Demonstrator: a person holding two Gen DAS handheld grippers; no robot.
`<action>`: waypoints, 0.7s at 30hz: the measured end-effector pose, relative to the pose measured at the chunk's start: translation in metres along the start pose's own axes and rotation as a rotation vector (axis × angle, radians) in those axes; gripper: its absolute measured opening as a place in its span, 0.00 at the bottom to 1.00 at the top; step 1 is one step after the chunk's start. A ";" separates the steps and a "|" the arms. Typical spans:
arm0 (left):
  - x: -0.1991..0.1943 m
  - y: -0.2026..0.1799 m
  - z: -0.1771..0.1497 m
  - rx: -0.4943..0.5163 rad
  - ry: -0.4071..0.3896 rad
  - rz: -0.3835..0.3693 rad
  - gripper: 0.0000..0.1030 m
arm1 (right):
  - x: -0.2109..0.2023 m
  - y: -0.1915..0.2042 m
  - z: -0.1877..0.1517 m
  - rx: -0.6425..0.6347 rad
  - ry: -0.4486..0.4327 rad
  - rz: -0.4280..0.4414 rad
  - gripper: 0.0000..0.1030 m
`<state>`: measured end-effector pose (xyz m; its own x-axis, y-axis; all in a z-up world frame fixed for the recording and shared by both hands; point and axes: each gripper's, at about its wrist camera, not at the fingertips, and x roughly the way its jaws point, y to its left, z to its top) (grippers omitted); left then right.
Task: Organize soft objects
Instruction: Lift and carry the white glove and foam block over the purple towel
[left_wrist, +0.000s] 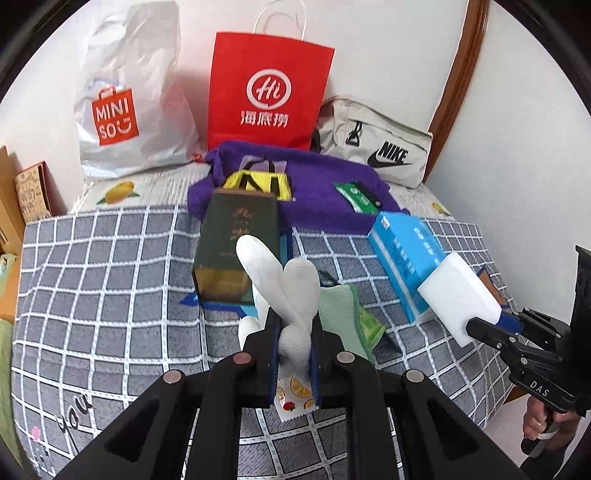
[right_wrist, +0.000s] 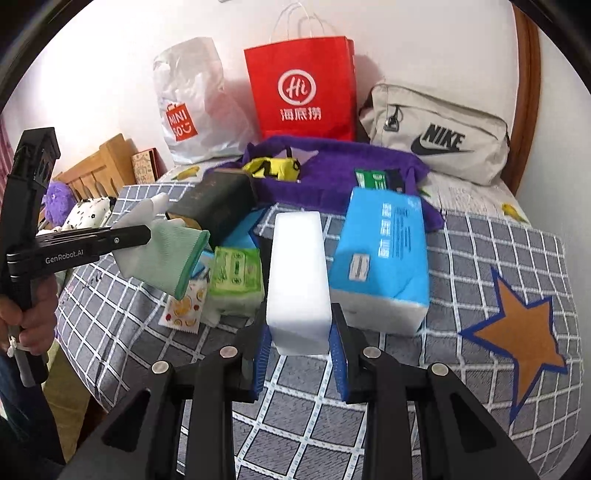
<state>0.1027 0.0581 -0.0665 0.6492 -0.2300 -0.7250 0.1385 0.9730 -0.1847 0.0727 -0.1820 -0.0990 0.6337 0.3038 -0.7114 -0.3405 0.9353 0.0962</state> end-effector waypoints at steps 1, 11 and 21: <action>-0.002 0.000 0.002 0.001 -0.004 0.001 0.13 | -0.002 -0.001 0.004 -0.003 -0.007 -0.006 0.28; 0.002 0.011 0.025 -0.029 -0.018 0.059 0.13 | -0.001 -0.024 0.040 0.013 -0.042 -0.042 0.29; 0.014 0.020 0.053 -0.037 -0.026 0.088 0.13 | 0.012 -0.048 0.079 0.022 -0.067 -0.069 0.29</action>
<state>0.1544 0.0752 -0.0451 0.6771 -0.1431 -0.7219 0.0529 0.9878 -0.1462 0.1515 -0.2091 -0.0572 0.7004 0.2497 -0.6687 -0.2796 0.9579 0.0649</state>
